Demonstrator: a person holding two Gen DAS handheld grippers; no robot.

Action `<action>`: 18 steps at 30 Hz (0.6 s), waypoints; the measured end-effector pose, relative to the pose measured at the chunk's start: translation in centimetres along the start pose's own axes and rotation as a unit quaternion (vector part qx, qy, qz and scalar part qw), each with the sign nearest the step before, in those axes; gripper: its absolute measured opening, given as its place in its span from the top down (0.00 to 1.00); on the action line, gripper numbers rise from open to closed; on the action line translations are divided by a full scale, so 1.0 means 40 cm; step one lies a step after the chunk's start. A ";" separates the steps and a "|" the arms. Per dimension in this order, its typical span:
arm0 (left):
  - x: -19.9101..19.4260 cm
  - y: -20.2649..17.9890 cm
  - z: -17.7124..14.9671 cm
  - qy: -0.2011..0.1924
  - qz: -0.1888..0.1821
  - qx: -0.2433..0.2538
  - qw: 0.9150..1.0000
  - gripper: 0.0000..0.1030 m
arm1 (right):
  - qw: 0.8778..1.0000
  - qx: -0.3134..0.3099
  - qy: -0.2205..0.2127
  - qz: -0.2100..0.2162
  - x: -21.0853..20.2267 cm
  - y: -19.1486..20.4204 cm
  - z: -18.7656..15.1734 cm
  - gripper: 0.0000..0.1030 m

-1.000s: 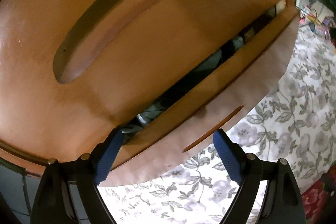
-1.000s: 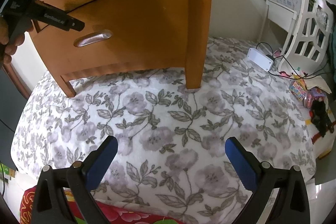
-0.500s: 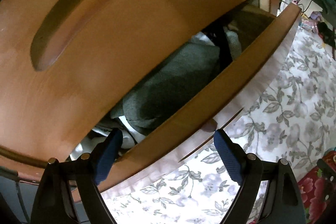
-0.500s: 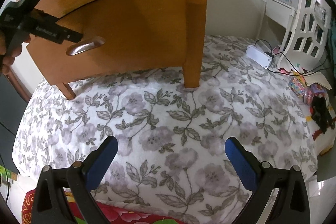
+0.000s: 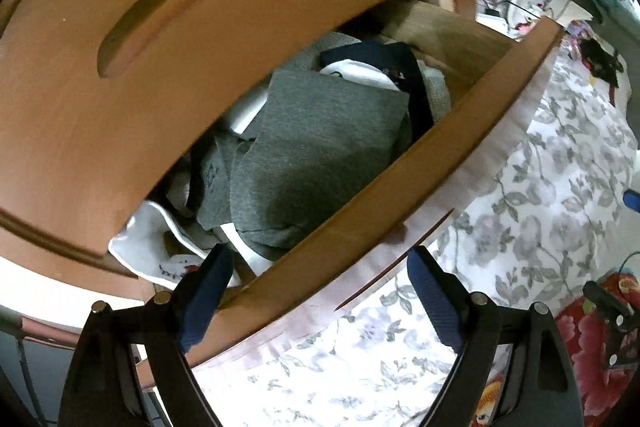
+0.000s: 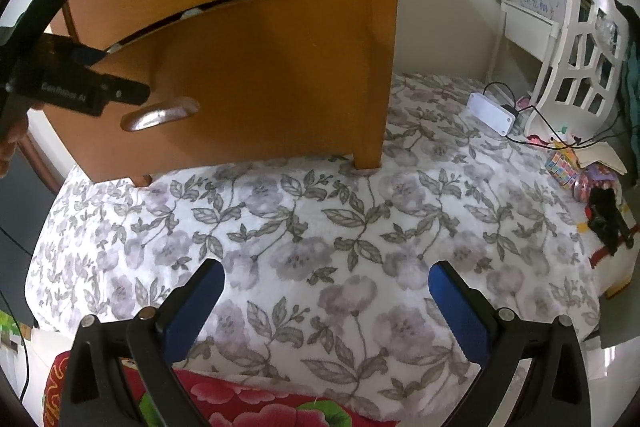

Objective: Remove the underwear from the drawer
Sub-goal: 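Pull the lower drawer outward with the left tool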

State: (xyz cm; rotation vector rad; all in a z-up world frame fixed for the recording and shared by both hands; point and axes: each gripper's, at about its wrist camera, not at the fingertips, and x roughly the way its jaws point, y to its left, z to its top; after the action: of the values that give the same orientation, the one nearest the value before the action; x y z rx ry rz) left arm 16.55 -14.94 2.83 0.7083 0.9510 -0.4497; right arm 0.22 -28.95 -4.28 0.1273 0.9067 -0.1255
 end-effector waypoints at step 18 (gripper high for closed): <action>-0.124 -0.032 -0.059 -0.014 -0.021 -0.013 1.000 0.14 | 1.000 -0.013 -0.022 0.004 -0.098 0.033 -0.022 0.00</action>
State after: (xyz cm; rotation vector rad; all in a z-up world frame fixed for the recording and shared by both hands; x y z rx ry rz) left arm 11.81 -13.89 5.73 0.6574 0.9454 -0.4823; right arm -2.65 -27.29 -1.65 0.1032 0.8636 -0.1090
